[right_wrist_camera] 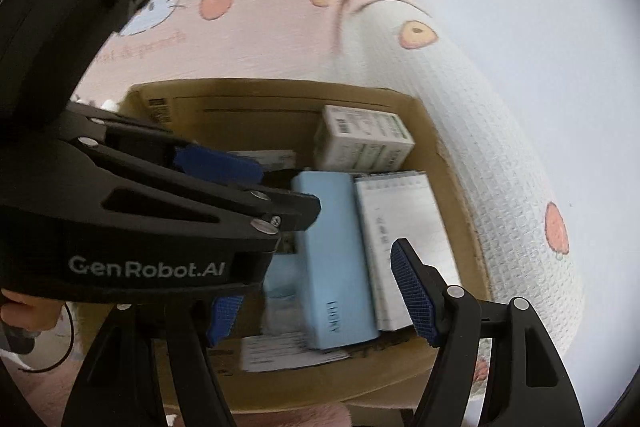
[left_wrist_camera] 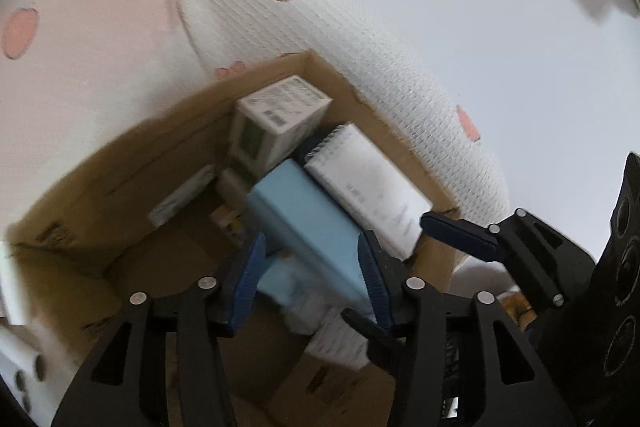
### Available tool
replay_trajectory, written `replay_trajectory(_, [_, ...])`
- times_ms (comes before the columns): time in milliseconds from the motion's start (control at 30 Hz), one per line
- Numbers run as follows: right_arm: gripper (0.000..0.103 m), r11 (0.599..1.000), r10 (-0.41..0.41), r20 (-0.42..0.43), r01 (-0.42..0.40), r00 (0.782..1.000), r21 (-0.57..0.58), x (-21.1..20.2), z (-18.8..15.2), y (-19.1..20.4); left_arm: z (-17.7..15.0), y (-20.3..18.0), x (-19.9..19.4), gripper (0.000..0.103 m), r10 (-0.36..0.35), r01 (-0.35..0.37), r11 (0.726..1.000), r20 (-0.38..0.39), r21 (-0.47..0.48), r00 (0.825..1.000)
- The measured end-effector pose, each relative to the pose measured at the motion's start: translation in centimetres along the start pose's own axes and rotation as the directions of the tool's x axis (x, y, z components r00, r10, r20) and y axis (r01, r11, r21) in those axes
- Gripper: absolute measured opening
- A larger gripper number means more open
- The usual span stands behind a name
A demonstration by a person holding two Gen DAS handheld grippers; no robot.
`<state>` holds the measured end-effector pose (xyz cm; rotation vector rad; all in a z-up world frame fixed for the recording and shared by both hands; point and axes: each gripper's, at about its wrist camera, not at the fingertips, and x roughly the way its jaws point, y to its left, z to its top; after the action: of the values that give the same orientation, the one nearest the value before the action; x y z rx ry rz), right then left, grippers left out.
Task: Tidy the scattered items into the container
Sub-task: 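Withdraw the right gripper from the box back to the tube pile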
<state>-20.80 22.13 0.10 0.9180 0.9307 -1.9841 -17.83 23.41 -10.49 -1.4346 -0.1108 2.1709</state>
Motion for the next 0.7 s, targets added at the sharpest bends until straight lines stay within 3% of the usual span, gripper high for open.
replay_trajectory(133, [0.069,0.998,0.07,-0.01,-0.07,0.998,0.011,0.9,-0.9,2.4,-3.0,1.7,-2.9,0.057,0.036,-0.037,0.998,0.023,0.042,0.999])
replay_trajectory(300, [0.069,0.995,0.101,-0.004,-0.101,0.995,0.011,0.0,-1.1,4.9,-6.0,2.7,-6.6,0.06,0.057,-0.062,0.996,0.087,0.059,0.995])
replay_trajectory(433, [0.069,0.987,0.159,0.078,-0.16,0.984,-0.004,-1.3,-1.5,6.7,-9.4,4.3,-9.7,0.061,0.076,-0.079,0.997,0.178,0.012,0.981])
replay_trajectory(567, [0.07,0.974,0.228,0.238,-0.219,0.944,-0.066,-3.9,-2.8,8.8,-12.0,6.2,-12.4,0.061,0.096,-0.082,0.994,0.225,-0.074,0.97])
replay_trajectory(700, [0.078,0.963,0.271,0.356,-0.25,0.894,-0.105,-5.3,-4.3,10.8,-14.5,7.2,-14.5,0.061,0.165,-0.142,0.985,0.267,-0.102,0.949])
